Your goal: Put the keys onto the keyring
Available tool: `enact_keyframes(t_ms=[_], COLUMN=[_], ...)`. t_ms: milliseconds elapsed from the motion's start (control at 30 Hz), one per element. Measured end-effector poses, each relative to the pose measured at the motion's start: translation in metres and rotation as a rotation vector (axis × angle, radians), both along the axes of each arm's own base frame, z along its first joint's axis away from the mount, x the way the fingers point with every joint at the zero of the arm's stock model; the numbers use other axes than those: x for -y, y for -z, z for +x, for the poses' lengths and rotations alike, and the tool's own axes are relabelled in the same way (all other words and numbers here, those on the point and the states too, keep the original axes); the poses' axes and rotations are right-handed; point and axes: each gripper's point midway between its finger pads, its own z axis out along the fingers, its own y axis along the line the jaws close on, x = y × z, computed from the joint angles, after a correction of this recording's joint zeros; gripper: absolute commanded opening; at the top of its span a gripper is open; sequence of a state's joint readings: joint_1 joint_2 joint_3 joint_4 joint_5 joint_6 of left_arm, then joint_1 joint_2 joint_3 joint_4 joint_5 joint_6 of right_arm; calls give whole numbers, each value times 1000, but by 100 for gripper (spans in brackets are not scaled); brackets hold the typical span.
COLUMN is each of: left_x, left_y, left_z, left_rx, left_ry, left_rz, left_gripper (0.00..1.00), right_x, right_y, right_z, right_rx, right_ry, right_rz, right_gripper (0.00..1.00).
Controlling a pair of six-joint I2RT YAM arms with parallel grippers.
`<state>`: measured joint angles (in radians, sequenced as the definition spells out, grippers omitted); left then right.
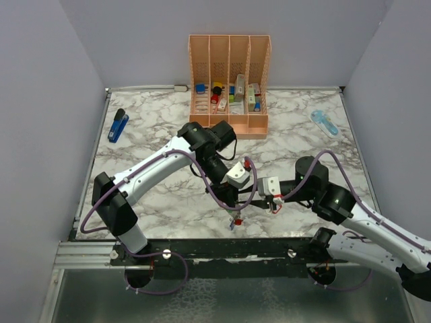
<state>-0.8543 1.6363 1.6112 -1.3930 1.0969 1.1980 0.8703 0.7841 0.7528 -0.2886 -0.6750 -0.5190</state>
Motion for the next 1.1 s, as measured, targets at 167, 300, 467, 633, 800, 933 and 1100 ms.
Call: enact_keyframes(t_ms=[167, 300, 467, 633, 800, 933, 1100], left_x=[0, 0, -1, -1, -1, -1, 0], left_y=[2, 2, 3, 3, 3, 3, 2], left_z=[-1, -2, -2, -1, -1, -1, -1], left_rx=[1, 1, 1, 2, 3, 3, 4], left_ry=[3, 5, 5, 4, 4, 4, 2], left_rz=[7, 8, 9, 10, 11, 11, 11], left_gripper=[0, 0, 0, 0, 0, 0, 0], right_x=[-1, 0, 1, 3, 3, 3, 3], right_y=[0, -2, -1, 2, 1, 1, 0], right_z=[0, -1, -2, -5, -8, -11, -16], right_rx=[-9, -15, -25, -42, -61, -80, -108], right_ry=[-3, -4, -7, -10, -16, -27, -45], right_rz=[-12, -19, -29, -41, -38, -35, -30], right_gripper=[29, 27, 25, 24, 23, 21, 19])
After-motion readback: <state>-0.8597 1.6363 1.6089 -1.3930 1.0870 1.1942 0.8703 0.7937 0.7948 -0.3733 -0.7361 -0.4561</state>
